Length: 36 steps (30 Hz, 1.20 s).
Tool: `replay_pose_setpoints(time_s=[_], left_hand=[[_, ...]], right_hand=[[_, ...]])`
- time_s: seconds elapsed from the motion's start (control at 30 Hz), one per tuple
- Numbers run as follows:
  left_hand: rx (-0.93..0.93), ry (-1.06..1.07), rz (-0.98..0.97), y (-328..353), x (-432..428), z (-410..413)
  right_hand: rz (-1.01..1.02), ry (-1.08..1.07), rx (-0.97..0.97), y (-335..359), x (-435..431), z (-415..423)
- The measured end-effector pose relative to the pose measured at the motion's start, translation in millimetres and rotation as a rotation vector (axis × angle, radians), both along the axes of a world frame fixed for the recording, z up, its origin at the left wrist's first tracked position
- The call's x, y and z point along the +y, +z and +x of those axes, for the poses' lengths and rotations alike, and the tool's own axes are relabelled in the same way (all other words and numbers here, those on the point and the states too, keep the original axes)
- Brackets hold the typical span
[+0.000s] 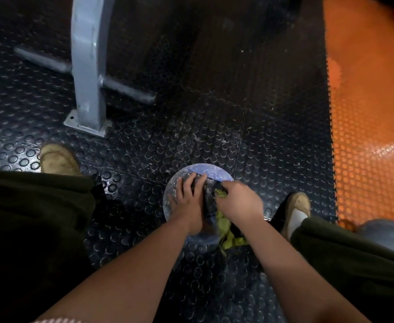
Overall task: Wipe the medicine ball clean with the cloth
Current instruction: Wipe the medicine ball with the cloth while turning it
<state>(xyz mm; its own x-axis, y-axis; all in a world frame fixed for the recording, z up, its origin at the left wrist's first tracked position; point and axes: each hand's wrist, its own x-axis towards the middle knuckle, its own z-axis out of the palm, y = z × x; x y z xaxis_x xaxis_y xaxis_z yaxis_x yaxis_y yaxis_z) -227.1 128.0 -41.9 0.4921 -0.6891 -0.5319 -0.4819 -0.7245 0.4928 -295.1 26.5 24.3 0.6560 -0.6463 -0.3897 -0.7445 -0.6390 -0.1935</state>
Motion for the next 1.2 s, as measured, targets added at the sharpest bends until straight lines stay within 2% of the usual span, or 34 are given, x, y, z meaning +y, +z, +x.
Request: replay_pose_setpoints(time_s=[0.1, 0.23, 0.4, 0.53, 0.73, 1.0, 1.2], left_hand=[[0.032, -0.036, 0.006, 1.3, 2.5, -3.7], [0.082, 0.001, -0.047, 5.3, 0.8, 4.3], [0.041, 0.015, -0.055, 2.3, 0.1, 7.4], [0.047, 0.008, -0.084, 3.8, 6.1, 2.1], [0.067, 0.034, -0.085, 1.5, 8.1, 6.8], [0.049, 0.028, -0.042, 5.3, 0.5, 14.7], [0.026, 0.0, -0.019, -0.7, 4.4, 7.4]], right_hand=[[0.025, -0.076, 0.013, -2.2, -19.1, 24.4], [0.029, -0.067, 0.019, -1.7, -14.9, 26.5], [0.017, 0.033, -0.009, 2.6, 14.6, -10.3], [-0.002, 0.055, 0.049, 4.1, 0.9, 5.7], [0.069, -0.021, 0.018, 5.8, -12.1, 38.1], [0.028, 0.026, -0.015, 1.9, 37.2, -22.4], [0.007, -0.044, 0.005, 3.9, 11.0, 8.2]])
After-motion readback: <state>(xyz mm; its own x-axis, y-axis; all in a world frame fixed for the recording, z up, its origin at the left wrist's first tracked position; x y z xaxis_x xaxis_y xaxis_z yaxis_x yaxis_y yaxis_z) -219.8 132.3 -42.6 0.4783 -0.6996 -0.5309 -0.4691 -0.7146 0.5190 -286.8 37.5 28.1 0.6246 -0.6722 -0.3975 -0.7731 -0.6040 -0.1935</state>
